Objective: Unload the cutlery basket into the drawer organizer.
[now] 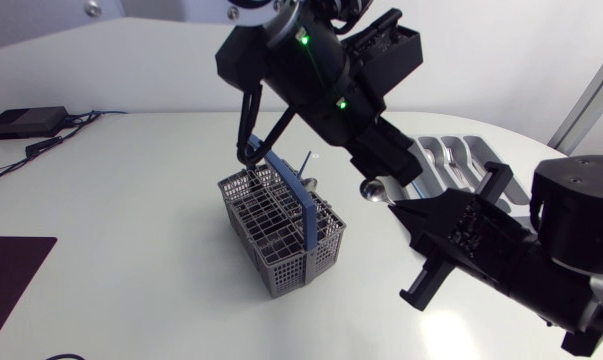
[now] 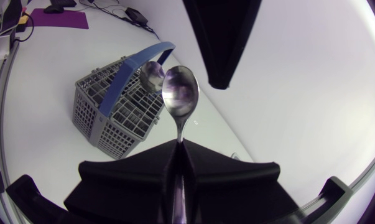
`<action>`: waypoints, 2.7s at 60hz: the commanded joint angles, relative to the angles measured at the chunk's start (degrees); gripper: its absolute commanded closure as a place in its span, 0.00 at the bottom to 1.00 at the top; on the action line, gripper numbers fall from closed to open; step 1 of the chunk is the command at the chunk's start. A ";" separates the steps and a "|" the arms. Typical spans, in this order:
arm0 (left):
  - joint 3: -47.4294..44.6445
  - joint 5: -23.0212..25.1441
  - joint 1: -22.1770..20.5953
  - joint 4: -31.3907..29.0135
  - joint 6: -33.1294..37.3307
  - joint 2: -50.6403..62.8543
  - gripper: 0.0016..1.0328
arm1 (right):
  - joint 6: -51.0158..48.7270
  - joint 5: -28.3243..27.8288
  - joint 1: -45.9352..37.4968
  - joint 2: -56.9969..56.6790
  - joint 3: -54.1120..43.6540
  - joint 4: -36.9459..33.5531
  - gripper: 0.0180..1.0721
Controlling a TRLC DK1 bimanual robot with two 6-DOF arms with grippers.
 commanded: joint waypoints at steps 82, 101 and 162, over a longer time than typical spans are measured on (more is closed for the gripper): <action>-17.93 -2.96 6.09 5.85 1.21 -14.35 0.11 | -66.49 -54.09 -75.36 49.35 24.28 -22.76 0.95; -17.76 -4.72 5.74 5.85 0.51 -14.44 0.10 | -74.66 -47.59 -76.06 59.89 34.04 -26.01 0.94; -23.56 -5.51 11.01 6.02 0.34 -21.73 0.09 | -74.22 -41.70 -71.84 54.36 25.95 -10.98 0.29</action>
